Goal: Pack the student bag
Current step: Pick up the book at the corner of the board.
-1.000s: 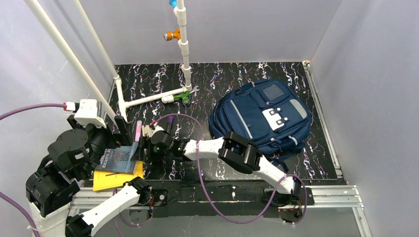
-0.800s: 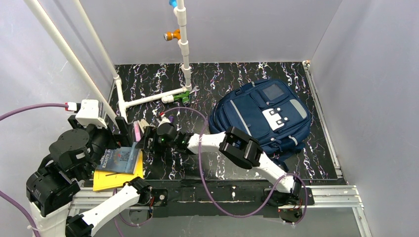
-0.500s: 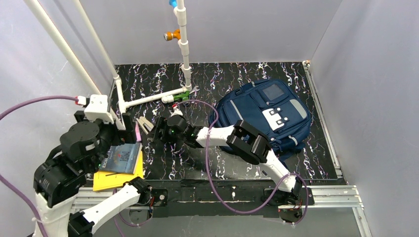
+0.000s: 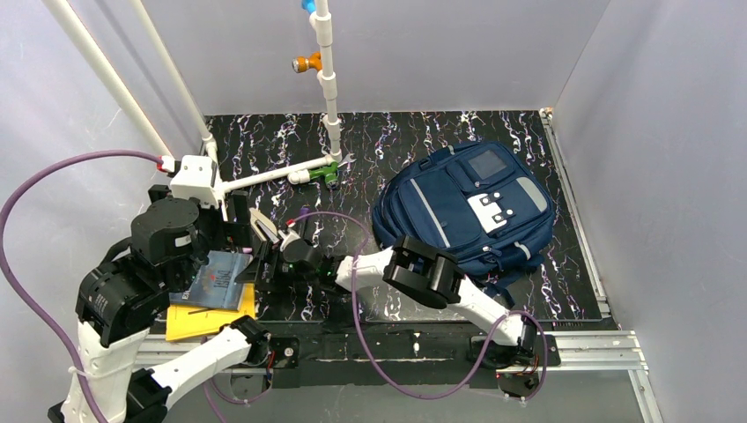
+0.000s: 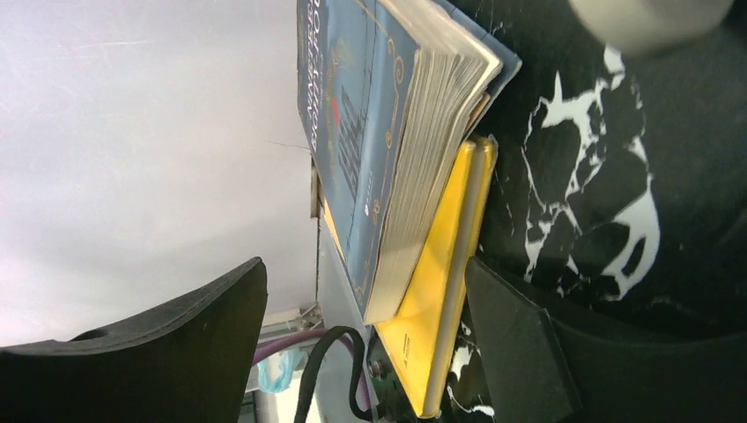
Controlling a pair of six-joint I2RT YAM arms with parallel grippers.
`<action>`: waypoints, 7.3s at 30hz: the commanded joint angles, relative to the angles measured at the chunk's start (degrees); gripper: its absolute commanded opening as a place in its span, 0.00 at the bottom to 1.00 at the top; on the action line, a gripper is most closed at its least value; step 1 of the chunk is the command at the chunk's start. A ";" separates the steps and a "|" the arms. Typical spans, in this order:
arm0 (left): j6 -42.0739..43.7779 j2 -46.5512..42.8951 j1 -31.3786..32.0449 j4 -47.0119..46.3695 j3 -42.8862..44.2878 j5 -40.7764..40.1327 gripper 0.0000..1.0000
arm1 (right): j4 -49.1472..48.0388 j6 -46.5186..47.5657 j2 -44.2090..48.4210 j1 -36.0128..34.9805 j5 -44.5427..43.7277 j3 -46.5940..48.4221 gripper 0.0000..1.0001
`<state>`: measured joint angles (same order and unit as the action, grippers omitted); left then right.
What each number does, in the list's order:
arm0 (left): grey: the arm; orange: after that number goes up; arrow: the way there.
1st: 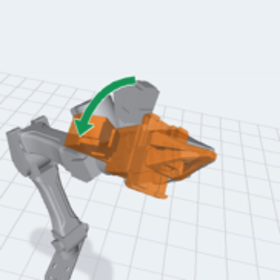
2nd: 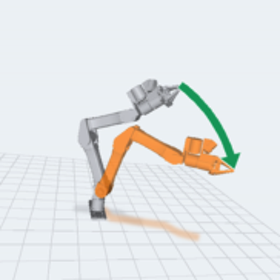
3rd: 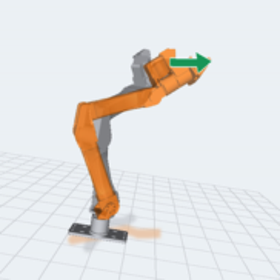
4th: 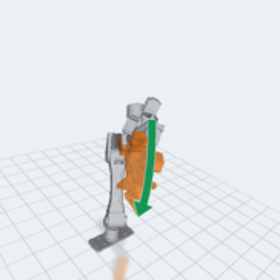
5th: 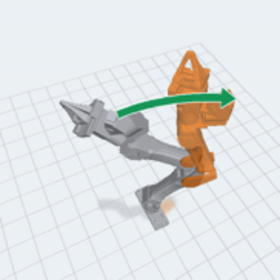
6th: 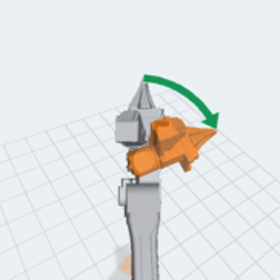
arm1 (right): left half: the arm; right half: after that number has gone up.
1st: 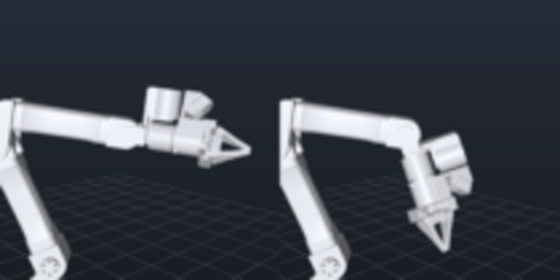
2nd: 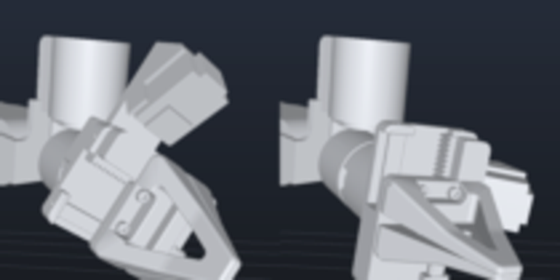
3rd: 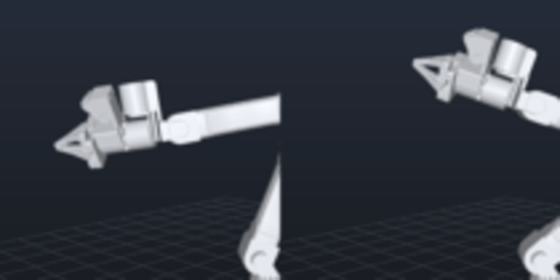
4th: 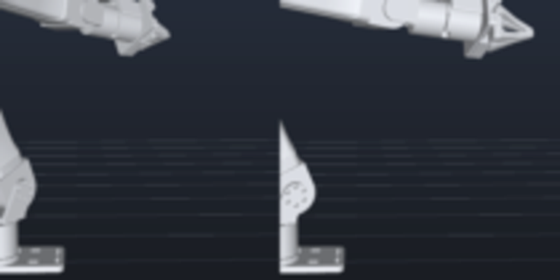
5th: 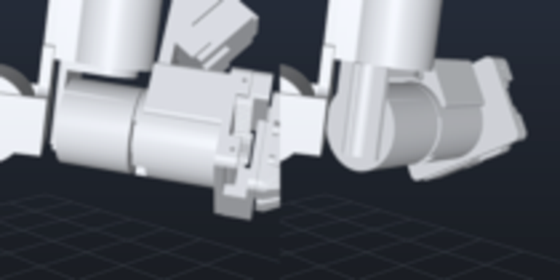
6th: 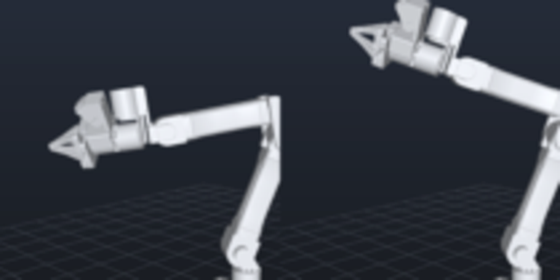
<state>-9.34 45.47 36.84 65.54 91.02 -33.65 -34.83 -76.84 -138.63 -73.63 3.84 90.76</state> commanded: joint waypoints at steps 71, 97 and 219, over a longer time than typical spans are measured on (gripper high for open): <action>-6.41 -5.84 -0.19 -3.13 -11.59 5.58 0.98 | -2.22 13.37 6.49 6.43 -1.69 2.61 0.01; -7.52 -7.86 -0.21 -4.70 -14.01 7.58 0.98 | -9.70 5.58 10.57 10.10 4.31 -18.89 0.65; -47.20 10.27 0.01 -79.32 -42.62 15.75 0.00 | 48.00 33.29 82.97 36.80 -8.16 -40.42 0.98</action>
<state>-68.05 66.83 37.23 -17.04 50.26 -11.22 -16.69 -67.53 -58.48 -36.82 3.11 42.17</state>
